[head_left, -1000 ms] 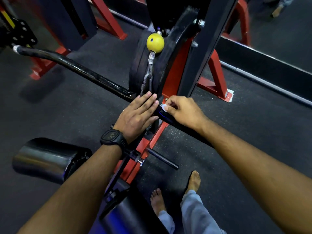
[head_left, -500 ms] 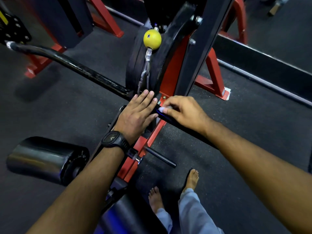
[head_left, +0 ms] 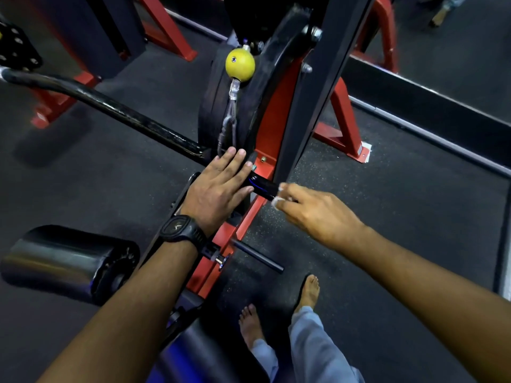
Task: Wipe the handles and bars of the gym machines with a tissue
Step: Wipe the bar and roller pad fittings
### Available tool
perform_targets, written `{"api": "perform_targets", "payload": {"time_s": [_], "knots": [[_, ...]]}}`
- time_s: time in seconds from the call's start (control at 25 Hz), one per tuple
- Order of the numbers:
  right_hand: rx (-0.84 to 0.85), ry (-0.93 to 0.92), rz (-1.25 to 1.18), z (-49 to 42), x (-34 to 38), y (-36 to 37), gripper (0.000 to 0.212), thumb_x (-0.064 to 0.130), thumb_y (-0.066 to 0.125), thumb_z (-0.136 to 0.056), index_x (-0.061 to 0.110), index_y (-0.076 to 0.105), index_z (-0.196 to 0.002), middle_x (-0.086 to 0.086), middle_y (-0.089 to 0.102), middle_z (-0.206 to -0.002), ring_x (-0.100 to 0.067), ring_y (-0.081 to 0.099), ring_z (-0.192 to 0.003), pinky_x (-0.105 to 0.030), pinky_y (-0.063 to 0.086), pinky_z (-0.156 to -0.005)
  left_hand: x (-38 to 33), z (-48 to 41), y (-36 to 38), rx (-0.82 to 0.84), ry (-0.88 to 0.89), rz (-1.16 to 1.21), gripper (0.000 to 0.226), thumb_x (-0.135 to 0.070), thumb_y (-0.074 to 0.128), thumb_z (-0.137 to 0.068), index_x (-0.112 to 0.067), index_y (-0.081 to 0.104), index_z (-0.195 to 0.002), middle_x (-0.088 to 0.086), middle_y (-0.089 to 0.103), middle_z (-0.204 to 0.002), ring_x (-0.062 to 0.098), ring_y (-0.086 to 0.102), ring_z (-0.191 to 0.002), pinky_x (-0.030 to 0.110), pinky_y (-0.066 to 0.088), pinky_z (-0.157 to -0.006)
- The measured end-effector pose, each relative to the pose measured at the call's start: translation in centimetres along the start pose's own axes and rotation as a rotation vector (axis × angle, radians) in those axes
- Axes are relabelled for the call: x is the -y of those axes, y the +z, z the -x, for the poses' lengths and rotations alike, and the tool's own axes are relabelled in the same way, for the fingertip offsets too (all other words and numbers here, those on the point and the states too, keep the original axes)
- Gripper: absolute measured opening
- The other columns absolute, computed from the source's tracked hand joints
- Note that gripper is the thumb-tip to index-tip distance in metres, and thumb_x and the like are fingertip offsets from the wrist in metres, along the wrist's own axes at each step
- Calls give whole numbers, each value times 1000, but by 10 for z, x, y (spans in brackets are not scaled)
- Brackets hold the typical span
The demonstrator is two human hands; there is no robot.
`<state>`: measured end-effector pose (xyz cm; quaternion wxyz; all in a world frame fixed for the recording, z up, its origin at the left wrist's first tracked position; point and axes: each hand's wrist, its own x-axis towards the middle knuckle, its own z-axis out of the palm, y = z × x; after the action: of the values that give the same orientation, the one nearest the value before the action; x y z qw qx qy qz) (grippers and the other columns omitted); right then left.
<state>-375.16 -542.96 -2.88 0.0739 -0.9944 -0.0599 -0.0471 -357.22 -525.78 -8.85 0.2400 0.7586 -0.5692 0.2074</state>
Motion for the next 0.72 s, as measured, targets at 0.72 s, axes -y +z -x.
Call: {"api": "perform_targets", "payload": {"time_s": [0.72], "knots": [[-243, 494, -420, -14, 17, 1, 7, 15, 67, -93, 20, 71, -95, 5, 67, -94, -14, 60, -85, -29, 49, -76, -9, -2, -2, 6, -48, -22, 43, -33, 57, -98, -2, 62, -128, 15, 53, -142, 30, 44, -136, 47, 40, -110]]}}
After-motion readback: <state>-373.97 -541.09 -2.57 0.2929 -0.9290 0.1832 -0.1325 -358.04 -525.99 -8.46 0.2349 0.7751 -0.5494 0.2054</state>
